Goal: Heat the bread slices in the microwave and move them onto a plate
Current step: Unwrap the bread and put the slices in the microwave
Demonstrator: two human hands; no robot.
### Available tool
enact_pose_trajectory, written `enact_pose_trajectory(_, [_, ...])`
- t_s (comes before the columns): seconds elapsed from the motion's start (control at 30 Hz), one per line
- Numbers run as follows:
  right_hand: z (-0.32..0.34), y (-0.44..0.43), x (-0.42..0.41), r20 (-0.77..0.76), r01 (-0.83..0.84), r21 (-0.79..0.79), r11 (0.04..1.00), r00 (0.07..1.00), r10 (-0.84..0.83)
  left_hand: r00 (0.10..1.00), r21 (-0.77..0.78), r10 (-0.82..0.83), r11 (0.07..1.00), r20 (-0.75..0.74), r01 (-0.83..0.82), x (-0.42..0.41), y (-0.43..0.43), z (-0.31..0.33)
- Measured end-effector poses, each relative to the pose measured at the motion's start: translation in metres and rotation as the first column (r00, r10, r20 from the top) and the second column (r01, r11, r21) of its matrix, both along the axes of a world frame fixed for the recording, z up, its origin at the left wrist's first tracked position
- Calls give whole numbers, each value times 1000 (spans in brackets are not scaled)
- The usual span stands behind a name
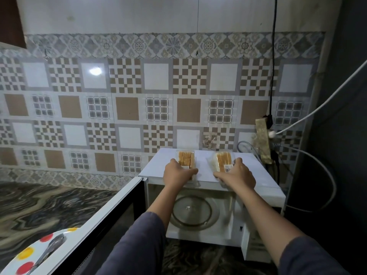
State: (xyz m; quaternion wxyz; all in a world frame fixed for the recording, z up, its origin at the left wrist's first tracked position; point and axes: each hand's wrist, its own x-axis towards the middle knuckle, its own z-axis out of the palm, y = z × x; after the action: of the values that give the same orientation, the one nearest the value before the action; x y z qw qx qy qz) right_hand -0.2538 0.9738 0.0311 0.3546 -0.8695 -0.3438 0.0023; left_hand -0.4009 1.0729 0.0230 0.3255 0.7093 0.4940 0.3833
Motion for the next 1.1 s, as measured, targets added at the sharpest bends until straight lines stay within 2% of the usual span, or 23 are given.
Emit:
enact_pose_trajectory(0.4, [-23, -81, -68, 61, 29, 92, 995, 998, -35, 989, 62, -59, 997, 133, 51, -69, -66, -28])
enact_pose_trajectory(0.63, [-80, -139, -124, 93, 18, 263, 965, 995, -44, 986, 111, -89, 991, 138, 74, -119, -129, -80])
enact_pose_trajectory(0.8, [-146, -175, -155, 53, 103, 195, 975, 992, -115, 972, -10, -90, 995, 219, 94, -143, -165, -151])
enact_pose_trajectory(0.93, [-197, -191, -168, -18, 117, 54, 992, 993, -116, 996, -86, 32, 996, 84, -25, -160, -185, -202])
enact_pose_trajectory(1.1, [-239, -201, -168, -102, 156, -23, 988, 982, -157, 999, -174, 34, 984, -8, -35, -168, -192, -254])
